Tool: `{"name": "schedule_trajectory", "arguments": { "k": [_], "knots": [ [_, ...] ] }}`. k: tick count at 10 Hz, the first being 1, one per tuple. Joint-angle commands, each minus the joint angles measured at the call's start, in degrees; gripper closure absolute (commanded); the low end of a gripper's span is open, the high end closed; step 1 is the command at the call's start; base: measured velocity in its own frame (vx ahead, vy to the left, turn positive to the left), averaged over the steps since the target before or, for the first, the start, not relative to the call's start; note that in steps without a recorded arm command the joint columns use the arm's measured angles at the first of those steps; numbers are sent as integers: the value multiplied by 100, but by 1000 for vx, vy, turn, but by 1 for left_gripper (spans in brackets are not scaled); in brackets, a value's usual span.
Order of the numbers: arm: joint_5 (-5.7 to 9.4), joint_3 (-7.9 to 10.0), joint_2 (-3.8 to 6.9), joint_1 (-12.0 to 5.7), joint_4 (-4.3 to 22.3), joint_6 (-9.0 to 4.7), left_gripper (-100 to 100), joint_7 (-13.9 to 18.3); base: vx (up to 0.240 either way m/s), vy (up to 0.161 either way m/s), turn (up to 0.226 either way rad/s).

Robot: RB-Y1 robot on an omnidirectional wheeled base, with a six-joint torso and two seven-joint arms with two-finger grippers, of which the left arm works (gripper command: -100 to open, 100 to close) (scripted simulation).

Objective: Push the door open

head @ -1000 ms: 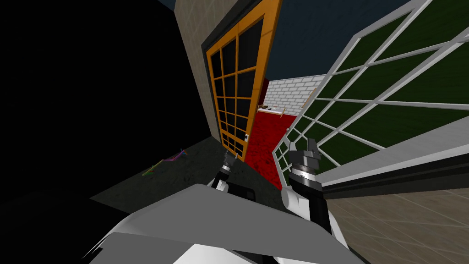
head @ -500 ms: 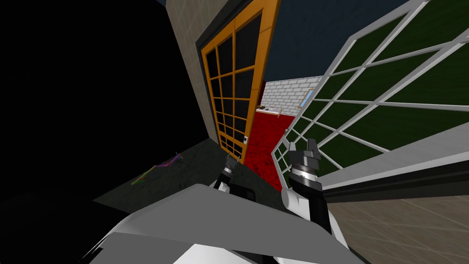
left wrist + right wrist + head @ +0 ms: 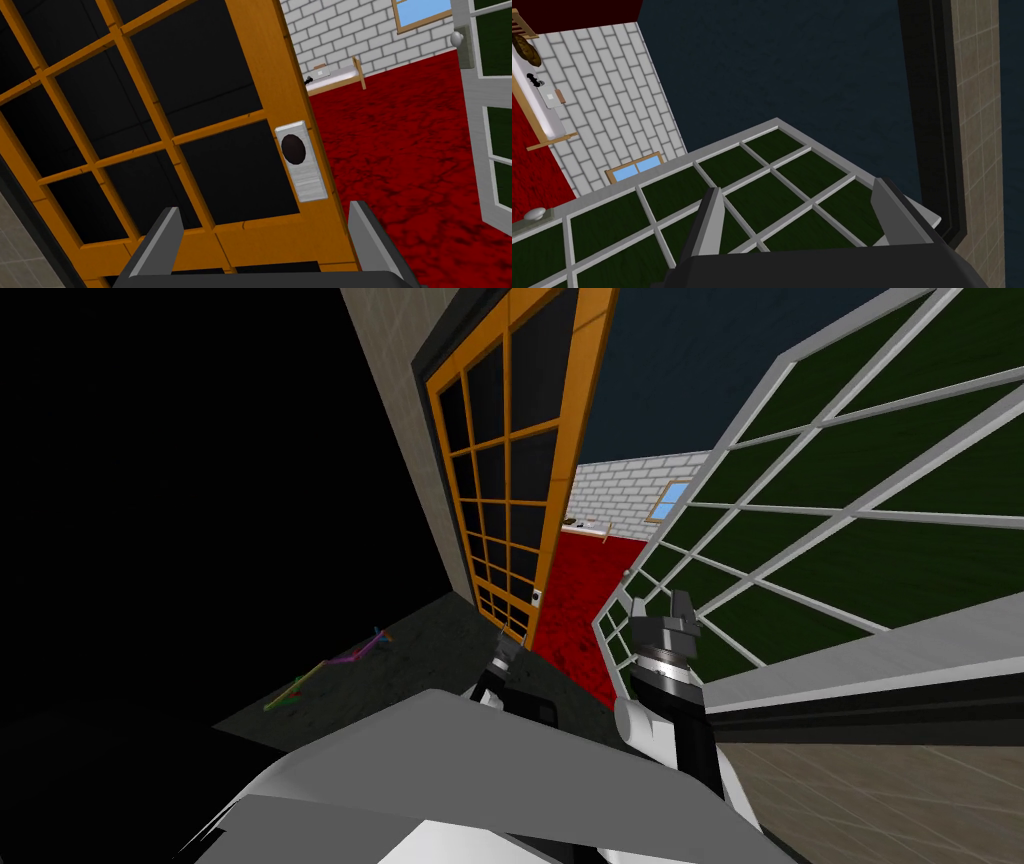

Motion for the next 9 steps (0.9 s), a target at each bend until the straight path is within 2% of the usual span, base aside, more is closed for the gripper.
{"name": "schedule_trajectory", "arguments": {
  "k": [1, 6, 9],
  "knots": [
    [32, -67, -52, -71, 207, -49, -100, 124, 84, 40, -48],
    [167, -322, -185, -244, 792, -151, -100, 582, 123, 42, -65],
    [263, -504, -309, -368, 1210, -225, -100, 909, 149, 79, -72]
  ]
}}
